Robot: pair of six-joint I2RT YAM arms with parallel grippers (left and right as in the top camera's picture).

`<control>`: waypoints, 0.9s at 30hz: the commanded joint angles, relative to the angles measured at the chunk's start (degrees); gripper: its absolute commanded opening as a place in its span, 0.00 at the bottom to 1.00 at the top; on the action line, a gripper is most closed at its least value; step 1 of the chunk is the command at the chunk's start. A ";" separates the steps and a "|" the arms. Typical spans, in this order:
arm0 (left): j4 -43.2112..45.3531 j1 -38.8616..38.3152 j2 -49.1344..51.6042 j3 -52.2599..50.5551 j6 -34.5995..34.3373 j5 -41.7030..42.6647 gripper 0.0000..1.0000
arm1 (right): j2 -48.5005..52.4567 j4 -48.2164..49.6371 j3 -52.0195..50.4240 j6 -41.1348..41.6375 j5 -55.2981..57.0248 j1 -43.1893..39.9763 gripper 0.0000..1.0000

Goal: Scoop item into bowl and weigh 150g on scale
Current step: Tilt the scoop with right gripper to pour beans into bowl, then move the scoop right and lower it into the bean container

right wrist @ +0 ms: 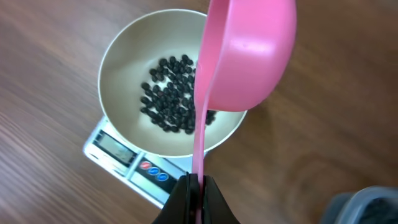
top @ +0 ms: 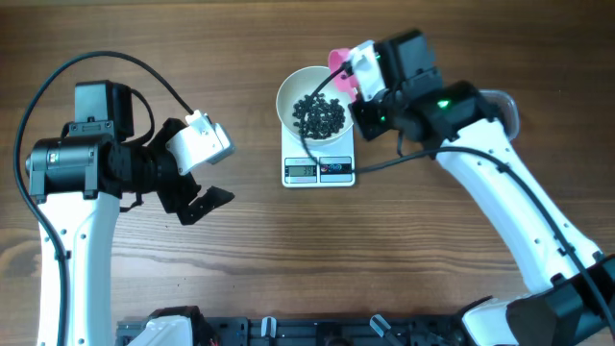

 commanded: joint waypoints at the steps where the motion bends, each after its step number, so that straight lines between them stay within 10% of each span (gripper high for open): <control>1: -0.02 0.24 -0.63 1.22 1.14 1.46 1.00 | 2.49 0.37 -0.15 -9.27 10.32 4.15 0.04; 18: -0.02 0.24 -0.63 1.22 1.16 1.46 1.00 | 3.50 3.32 -0.37 -17.18 21.86 7.96 0.04; 27: -0.02 0.24 -0.63 1.22 1.14 1.46 1.00 | 1.51 -4.72 2.05 0.70 21.55 3.85 0.04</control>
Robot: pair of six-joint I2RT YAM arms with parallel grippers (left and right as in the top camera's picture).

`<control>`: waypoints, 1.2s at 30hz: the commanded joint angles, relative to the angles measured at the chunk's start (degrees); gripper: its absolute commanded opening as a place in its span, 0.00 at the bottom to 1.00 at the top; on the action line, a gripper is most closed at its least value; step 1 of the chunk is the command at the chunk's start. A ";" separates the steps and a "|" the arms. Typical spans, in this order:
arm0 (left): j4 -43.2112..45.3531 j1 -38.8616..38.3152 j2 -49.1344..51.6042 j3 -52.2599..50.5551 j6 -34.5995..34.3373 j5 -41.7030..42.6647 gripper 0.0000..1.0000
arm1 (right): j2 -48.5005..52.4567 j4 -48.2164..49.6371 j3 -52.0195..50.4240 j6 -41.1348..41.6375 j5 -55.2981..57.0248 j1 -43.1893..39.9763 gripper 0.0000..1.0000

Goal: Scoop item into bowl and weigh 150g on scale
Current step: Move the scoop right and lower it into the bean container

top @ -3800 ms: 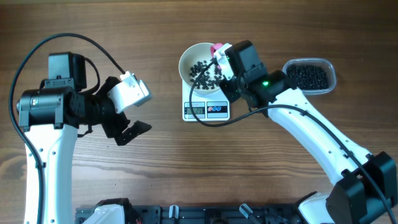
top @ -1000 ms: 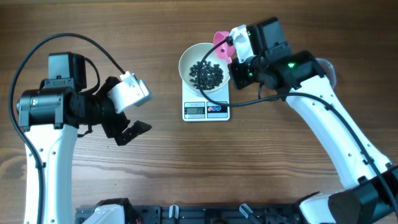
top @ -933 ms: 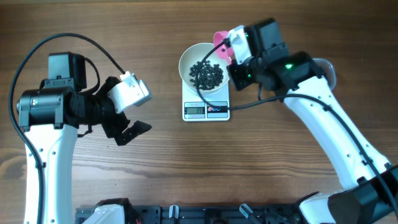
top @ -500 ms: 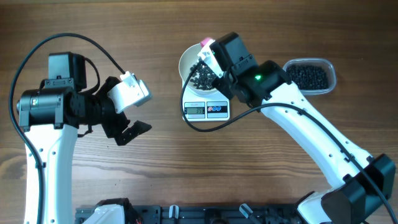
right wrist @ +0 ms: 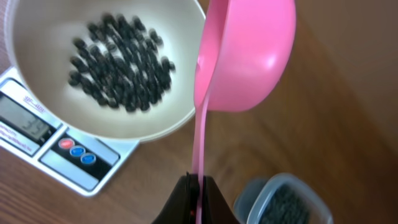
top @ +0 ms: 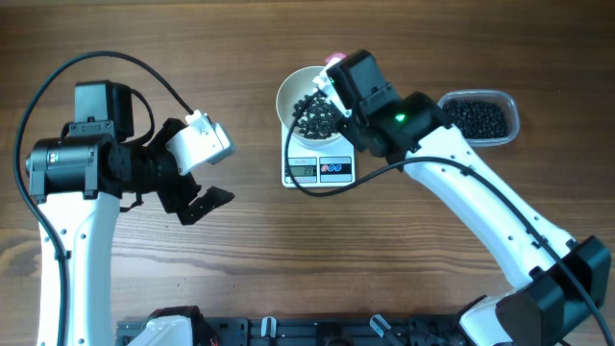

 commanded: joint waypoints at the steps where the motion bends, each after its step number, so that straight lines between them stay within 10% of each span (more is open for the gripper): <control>1: -0.02 0.24 -0.63 1.22 1.16 1.49 1.00 | -1.84 -4.55 2.82 10.16 0.72 -3.87 0.04; 16: -0.02 0.24 -0.63 1.22 1.16 1.49 1.00 | -6.36 -24.55 5.14 11.39 -6.82 -24.22 0.04; 36: -0.02 0.24 -0.63 1.22 1.14 1.49 1.00 | 4.24 -24.02 4.55 7.65 -6.82 -32.74 0.04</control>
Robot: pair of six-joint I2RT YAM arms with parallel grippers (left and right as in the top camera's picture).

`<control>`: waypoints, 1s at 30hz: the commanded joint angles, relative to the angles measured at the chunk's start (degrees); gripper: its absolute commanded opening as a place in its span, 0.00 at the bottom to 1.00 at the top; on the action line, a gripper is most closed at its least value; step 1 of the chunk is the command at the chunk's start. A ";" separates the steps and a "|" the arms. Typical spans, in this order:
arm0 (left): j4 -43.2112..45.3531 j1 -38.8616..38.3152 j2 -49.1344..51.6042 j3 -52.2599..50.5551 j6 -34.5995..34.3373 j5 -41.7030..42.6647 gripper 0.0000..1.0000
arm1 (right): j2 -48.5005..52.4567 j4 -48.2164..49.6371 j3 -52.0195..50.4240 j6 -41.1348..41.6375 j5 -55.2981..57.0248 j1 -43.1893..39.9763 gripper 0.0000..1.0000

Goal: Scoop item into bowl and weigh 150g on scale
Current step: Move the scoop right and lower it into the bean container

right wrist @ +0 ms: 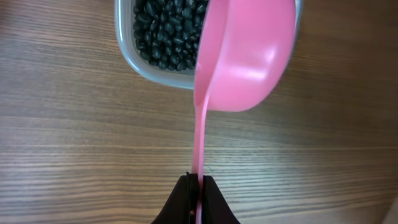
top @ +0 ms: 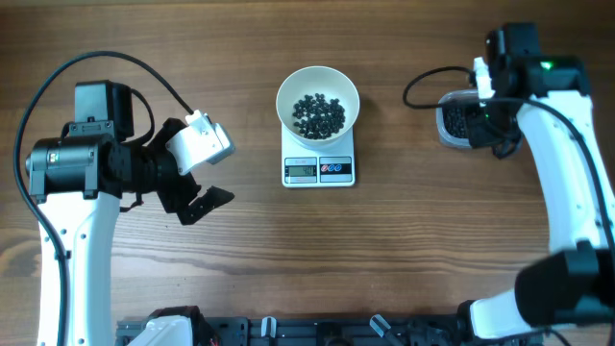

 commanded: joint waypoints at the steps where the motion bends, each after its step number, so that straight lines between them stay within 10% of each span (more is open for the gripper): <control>1: -0.02 0.24 -0.63 1.22 1.16 1.46 1.00 | 2.89 0.55 0.52 -0.85 0.79 -0.15 0.04; 30: -0.02 0.24 -0.63 1.22 1.16 1.46 1.00 | 11.65 5.25 -0.11 -7.10 -4.50 -0.13 0.04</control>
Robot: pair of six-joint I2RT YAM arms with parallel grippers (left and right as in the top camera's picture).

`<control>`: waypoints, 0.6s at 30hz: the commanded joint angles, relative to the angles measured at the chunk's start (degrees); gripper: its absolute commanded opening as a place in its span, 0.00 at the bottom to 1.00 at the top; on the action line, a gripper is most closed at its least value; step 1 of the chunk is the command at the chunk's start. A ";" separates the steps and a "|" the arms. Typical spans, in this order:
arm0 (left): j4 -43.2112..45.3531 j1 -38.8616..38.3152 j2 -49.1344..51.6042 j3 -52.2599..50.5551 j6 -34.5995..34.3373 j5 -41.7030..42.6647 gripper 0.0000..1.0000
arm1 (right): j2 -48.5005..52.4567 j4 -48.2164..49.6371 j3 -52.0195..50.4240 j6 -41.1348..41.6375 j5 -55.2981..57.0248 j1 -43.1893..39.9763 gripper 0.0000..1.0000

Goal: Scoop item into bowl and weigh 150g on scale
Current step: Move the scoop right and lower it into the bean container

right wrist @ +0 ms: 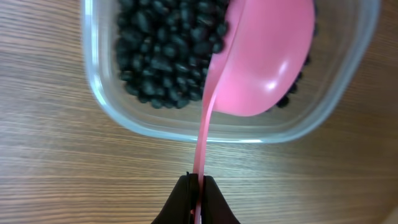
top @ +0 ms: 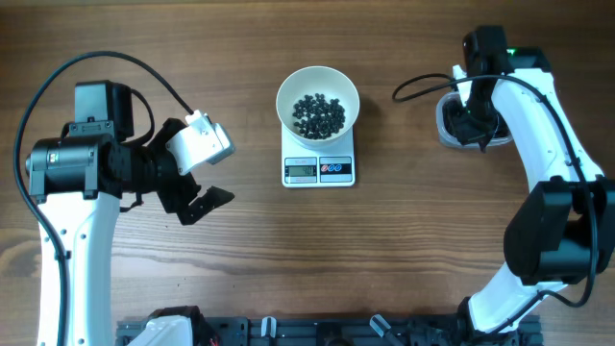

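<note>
A white bowl [top: 318,104] holding a small heap of black beans [top: 318,112] stands on a white digital scale [top: 319,169] at the table's middle back. At the back right is a clear plastic container [right wrist: 348,93] full of black beans [right wrist: 165,56]. My right gripper [right wrist: 196,180] is shut on the thin handle of a pink scoop [right wrist: 264,62], whose cup sits low inside the container against the beans. In the overhead view the right gripper [top: 475,123] covers that container. My left gripper [top: 207,200] hovers open over bare table at the left.
A black cable [top: 423,85] loops from the right arm toward the bowl. Wooden tabletop [top: 317,259] stretches in front of the scale. A black rail [top: 317,332] runs along the table's front edge.
My right gripper has dropped closer to the bean container, and the pink scoop's cup, which hung above its near rim, now sits inside it among the beans. The left arm is unchanged.
My right gripper held the pink scoop tipped beside the bowl on the scale, with beans in the bowl. It then stood off the bowl's right rim, then over the bean container at the back right. Now the scoop is down in that container.
</note>
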 commanded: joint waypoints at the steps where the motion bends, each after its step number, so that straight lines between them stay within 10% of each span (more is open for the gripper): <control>1: -0.02 0.24 -0.63 1.22 1.14 1.46 1.00 | 0.74 -0.11 -0.02 -2.86 -6.49 -0.13 0.04; 18: -0.02 0.24 -0.63 1.22 1.14 1.46 1.00 | 0.59 -1.25 0.04 -2.67 -13.62 -2.23 0.04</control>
